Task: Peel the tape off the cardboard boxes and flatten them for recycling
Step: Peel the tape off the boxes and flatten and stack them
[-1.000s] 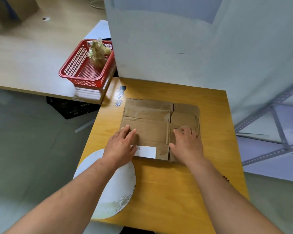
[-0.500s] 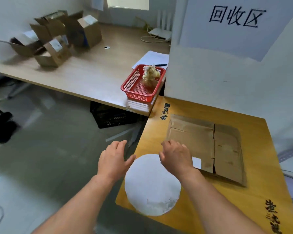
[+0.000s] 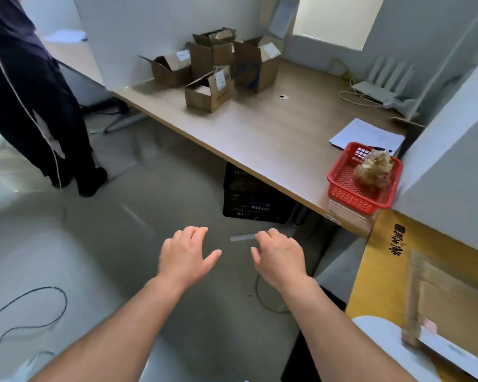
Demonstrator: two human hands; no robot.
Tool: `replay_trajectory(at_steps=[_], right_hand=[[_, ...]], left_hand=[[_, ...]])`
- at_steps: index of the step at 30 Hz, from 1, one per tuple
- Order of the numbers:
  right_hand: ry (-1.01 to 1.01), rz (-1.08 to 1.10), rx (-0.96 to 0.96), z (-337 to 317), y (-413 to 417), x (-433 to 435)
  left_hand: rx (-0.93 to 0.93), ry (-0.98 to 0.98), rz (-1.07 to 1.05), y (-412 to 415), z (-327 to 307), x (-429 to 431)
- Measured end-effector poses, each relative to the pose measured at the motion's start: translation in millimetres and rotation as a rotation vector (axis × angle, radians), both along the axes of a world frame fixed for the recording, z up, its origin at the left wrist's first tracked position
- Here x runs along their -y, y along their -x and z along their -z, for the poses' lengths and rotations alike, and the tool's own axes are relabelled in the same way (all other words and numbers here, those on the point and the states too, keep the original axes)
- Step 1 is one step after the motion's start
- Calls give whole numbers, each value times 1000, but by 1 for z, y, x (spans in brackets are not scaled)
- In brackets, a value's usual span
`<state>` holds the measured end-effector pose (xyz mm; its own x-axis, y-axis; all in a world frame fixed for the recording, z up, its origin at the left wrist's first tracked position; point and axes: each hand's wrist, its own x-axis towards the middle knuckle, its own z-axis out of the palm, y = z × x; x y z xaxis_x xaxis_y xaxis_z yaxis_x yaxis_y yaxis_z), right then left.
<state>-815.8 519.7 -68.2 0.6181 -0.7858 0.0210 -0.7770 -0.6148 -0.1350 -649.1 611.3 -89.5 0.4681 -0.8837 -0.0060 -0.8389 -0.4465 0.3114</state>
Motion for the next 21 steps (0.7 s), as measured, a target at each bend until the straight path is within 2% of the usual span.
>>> replay_trajectory(at_steps=[12,21], right_hand=[[14,-102,3,-6,-145,62],[-27,-140,59,-14,-261,185]], left_hand=[[11,20,-112,-123,-3,41],[38,15,-127,-231,-22,161]])
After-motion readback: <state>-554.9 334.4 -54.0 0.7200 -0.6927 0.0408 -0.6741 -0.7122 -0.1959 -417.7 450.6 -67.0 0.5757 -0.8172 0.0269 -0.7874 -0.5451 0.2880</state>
